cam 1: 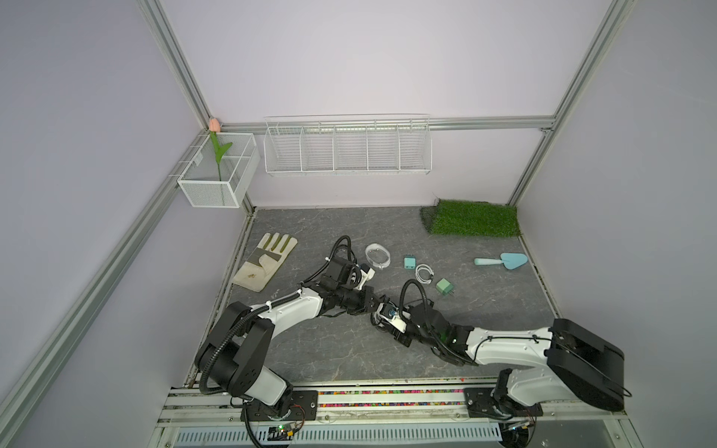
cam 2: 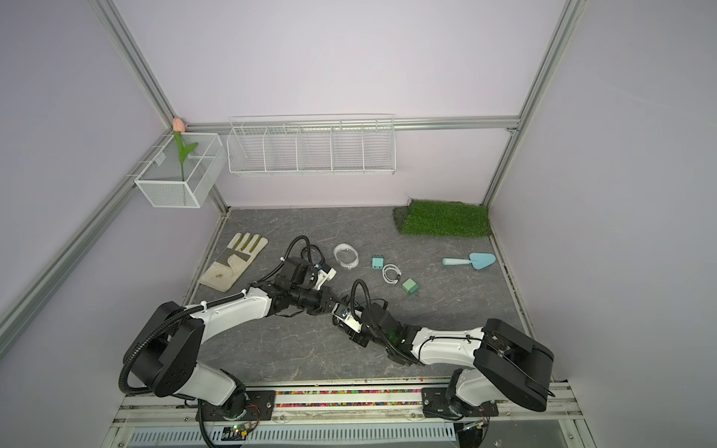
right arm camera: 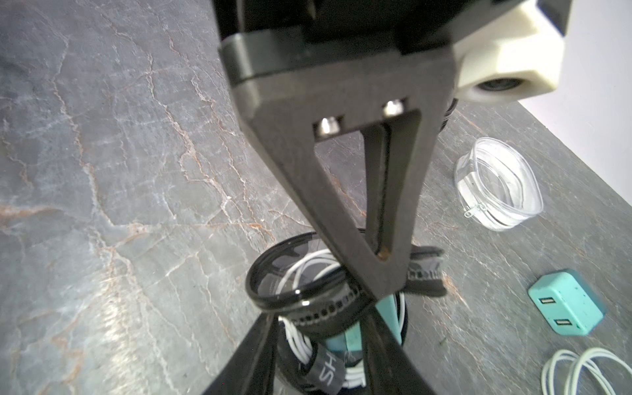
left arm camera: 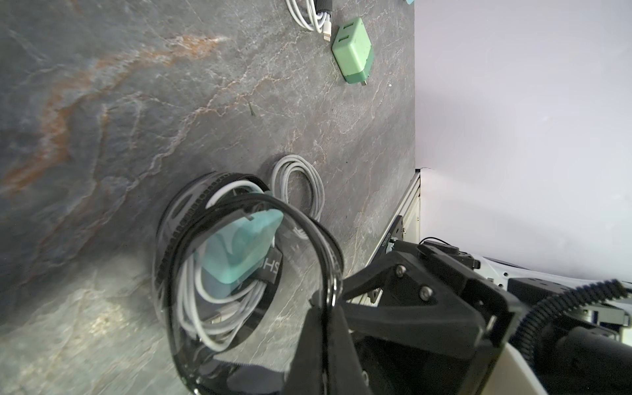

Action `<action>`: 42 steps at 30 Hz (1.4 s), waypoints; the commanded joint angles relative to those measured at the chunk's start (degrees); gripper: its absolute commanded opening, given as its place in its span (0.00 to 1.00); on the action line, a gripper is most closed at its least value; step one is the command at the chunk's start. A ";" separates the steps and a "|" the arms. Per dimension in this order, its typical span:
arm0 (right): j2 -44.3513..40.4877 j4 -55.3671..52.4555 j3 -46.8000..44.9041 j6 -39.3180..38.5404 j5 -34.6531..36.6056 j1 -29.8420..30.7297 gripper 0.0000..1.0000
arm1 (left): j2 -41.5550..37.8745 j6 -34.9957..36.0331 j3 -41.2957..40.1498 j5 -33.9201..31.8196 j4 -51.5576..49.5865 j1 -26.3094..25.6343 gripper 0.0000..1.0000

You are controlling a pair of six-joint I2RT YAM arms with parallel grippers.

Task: Pack away charging kits
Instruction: Place the storage bag at the center of the board, then close the storage bag at the center of the board.

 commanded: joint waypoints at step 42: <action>-14.42 -10.87 -3.50 73.68 9.55 2.20 0.98 | 2.49 -4.88 -8.48 -13.16 18.49 -0.90 0.48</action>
